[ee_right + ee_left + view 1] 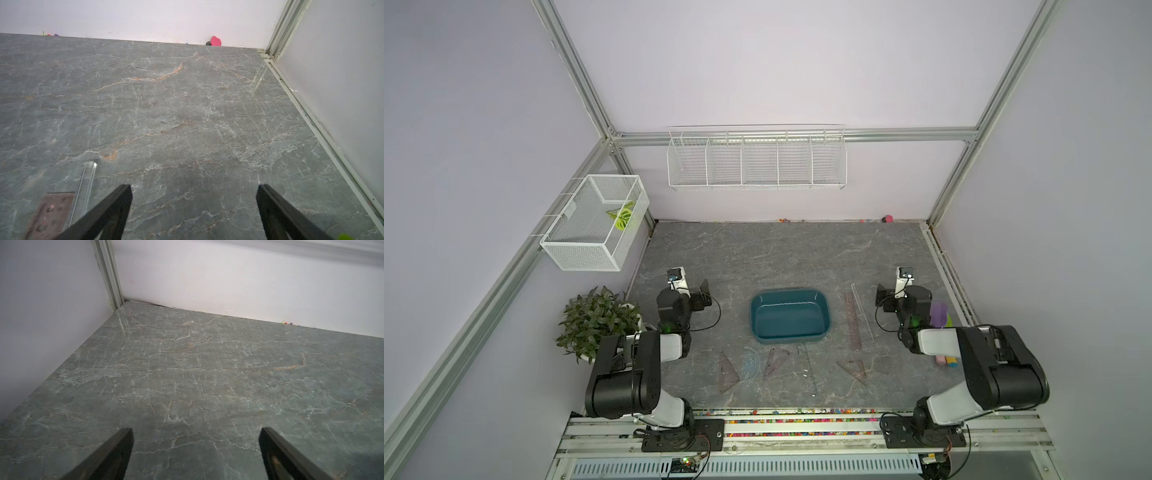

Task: Put the scattered rulers into the storage box
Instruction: Move the storage box to the center of the board.

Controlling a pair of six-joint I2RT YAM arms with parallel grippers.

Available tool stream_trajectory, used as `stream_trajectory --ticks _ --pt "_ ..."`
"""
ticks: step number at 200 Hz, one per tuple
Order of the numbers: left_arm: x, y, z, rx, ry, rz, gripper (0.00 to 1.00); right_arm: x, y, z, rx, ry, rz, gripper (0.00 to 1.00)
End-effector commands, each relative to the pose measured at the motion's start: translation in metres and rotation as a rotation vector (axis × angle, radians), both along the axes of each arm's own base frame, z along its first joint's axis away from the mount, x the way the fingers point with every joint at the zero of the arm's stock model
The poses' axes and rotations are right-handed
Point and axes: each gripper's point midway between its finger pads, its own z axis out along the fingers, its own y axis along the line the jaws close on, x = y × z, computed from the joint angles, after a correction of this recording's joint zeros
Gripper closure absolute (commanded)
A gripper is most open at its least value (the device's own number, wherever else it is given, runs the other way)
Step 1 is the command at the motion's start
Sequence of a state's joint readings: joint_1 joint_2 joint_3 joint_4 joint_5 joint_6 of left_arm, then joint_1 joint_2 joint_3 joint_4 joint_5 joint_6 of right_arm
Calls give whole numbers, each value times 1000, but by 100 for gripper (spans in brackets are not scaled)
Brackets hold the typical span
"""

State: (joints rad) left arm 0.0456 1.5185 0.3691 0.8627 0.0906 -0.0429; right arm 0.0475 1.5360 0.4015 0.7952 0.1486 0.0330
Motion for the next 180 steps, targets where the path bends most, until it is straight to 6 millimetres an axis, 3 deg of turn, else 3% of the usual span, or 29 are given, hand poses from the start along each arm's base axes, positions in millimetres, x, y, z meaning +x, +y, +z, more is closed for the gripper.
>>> stream_trajectory --ticks 1,150,160,180 --pt "3 2 10 11 -30 6 0 3 0 9 3 -22 -5 1" --pt "3 2 10 9 -29 5 0 2 -1 9 10 -24 4 1" --pt "4 4 13 27 -41 12 0 1 -9 17 -3 -57 -51 1" --pt "9 34 32 40 37 267 0 -10 -18 50 -57 -85 -154 1"
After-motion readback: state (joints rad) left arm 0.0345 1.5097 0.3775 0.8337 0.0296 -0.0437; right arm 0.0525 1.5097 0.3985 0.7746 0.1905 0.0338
